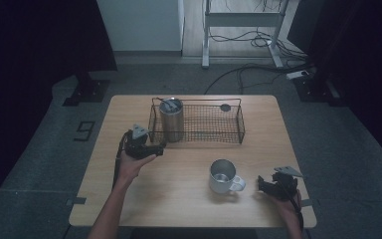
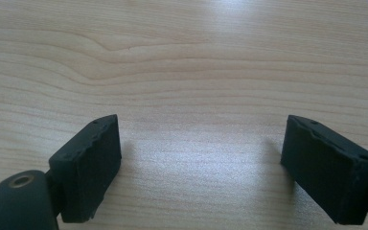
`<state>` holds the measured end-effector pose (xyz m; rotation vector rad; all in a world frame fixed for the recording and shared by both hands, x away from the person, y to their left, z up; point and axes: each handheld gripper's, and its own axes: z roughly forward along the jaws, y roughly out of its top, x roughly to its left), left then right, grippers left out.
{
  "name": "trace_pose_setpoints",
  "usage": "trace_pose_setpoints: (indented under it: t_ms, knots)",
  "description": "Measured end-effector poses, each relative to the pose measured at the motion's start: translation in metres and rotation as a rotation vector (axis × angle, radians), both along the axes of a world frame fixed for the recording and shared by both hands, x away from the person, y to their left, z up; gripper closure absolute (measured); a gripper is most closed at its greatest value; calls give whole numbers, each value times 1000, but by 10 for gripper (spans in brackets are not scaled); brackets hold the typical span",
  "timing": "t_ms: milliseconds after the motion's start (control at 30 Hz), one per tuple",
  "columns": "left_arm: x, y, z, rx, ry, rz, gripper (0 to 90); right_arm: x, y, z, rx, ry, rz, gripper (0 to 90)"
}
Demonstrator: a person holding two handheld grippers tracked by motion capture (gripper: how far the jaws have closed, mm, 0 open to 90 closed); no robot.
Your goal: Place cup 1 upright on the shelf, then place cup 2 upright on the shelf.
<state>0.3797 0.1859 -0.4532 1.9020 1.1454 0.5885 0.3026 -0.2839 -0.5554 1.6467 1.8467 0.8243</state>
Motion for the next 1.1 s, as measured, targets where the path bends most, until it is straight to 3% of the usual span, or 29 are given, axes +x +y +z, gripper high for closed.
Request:
trace_pose_setpoints:
  t_ms: [133, 600, 733, 1100]
  knots:
    - [-9, 7, -10, -4, 16, 2, 128, 0, 0, 0, 0, 0, 0, 134]
    - [-43, 20, -49, 60, 64, -7, 127, 0, 0, 0, 0, 0, 0, 133]
    - [-45, 21, -60, 79, 87, -12, 127, 0, 0, 0, 0, 0, -2, 131]
    - [-50, 22, -64, 58, 95, -8, 123, 1, 0, 0, 3, 0, -1, 135]
